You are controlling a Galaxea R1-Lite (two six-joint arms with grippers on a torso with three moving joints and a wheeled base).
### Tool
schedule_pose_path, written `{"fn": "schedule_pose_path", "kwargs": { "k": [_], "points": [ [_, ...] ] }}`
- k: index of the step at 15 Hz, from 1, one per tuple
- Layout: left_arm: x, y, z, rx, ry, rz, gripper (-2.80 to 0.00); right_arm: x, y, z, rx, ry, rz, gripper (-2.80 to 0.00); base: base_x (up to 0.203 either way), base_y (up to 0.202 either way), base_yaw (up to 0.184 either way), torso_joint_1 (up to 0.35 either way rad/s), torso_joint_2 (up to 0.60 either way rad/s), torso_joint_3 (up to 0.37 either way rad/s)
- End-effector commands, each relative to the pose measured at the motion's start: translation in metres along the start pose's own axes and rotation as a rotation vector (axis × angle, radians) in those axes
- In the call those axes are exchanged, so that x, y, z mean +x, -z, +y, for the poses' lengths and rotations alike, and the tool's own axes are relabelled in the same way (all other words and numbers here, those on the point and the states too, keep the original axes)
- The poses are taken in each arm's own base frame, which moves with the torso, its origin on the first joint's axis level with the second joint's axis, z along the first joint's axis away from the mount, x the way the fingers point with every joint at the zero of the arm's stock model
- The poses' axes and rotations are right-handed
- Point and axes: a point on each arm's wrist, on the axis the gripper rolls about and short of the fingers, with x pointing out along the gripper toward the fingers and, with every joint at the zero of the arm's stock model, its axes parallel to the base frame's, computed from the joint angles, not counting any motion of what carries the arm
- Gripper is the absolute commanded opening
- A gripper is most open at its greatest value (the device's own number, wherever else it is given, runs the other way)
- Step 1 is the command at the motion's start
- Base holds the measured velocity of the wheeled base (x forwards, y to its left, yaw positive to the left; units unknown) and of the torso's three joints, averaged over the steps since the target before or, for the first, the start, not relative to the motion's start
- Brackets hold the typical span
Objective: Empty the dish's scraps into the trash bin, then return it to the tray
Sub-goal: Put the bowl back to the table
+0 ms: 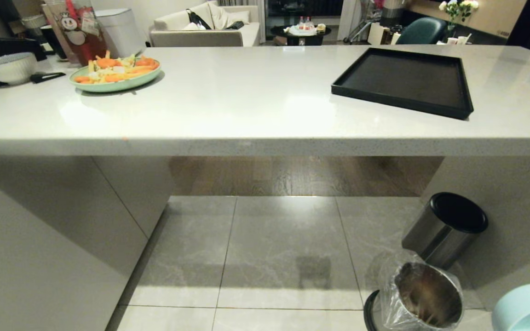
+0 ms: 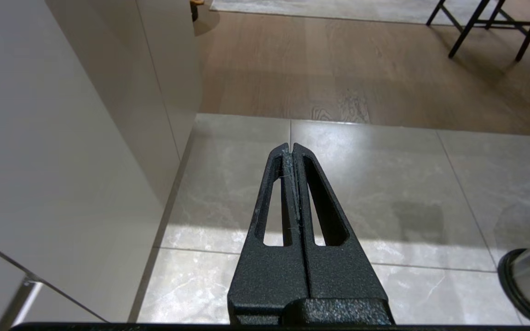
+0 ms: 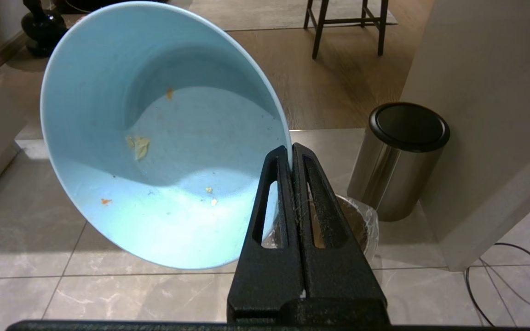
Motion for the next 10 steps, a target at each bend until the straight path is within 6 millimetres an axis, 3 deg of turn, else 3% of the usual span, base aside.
{"fn": "schedule_pose_path", "kwargs": {
  "k": [1,10],
  "points": [
    [0.0001,-0.0001,0.0,-0.001,0.001,0.0,-2.8,0.0001,-0.0001,0.0,0.001,0.0,0.0,-2.8,0.0,0.0,0.0,0.002,-0.42,-0.422],
    [0.0001,-0.0001,0.0,-0.001,0.0,0.0,-2.8,0.0001,-0.0001,0.0,0.0,0.0,0.0,-2.8,0.0,0.0,0.0,0.069,-0.46,-0.388]
  ]
}}
